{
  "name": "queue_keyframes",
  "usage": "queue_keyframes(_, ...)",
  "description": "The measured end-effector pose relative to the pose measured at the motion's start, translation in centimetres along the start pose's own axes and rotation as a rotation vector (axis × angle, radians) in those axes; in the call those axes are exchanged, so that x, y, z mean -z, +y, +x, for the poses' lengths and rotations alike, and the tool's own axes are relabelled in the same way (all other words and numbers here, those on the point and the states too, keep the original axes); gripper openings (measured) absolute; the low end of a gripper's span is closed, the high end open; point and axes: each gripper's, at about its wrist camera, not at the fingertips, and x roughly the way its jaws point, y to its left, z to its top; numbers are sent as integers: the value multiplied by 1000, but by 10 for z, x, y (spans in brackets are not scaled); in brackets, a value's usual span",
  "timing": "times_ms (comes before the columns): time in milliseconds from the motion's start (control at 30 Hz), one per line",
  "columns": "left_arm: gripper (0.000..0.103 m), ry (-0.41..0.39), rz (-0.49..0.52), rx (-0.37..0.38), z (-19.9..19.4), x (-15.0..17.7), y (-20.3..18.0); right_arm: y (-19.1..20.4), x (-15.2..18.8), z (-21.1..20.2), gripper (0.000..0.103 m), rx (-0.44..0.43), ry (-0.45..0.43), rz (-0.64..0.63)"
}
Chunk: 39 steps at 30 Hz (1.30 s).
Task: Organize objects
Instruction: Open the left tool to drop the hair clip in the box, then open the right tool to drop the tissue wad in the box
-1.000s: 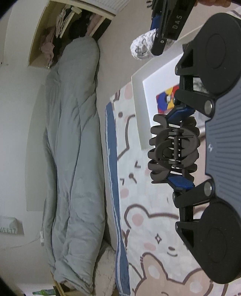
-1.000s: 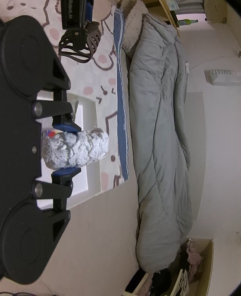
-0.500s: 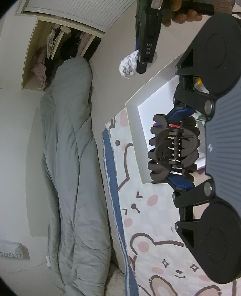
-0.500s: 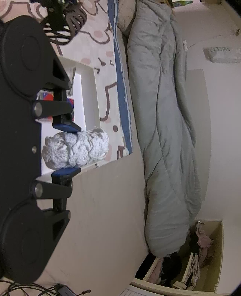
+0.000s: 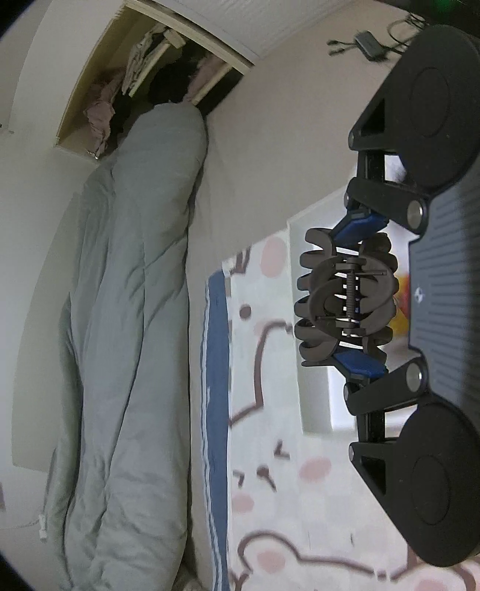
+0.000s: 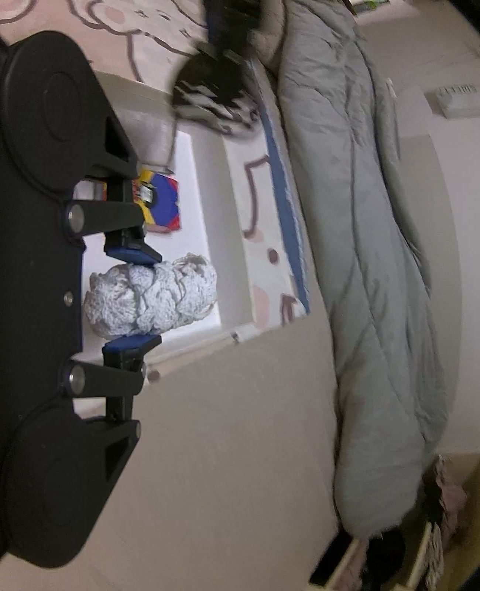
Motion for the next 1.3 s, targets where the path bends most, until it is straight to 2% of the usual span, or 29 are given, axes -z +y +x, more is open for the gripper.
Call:
queue_keyframes(200,62,23,-49,72,45,-7,-21,-4,11,21,42,-29,53,-46)
queue_keyframes(267,62,36,-67,86,60,-6,-26,-6,14,25,50,-28,70,-45)
queue_keyframes(567,63,89,-158,96,117,0,-33,-19,18,29,52,-34,76,-35)
queue_keyframes(633,69,120,-176,112,125,2,-33,-19,19,30,52,-34,74,-38)
queue_keyframes(667,82,128,-185,98,127,4,-31,-19,19,30,52,-34,73,-41)
queue_keyframes(700,88,127,-191,70,127,6,-30,-19,19,29,52,-35,74,-41)
queue_keyframes(967,88,121,-145,21,111,7,-11,-18,19,26,52,-28,69,-33)
queue_keyframes(1300,88,66,-47,-25,61,-4,-2,-13,5,6,53,12,28,43)
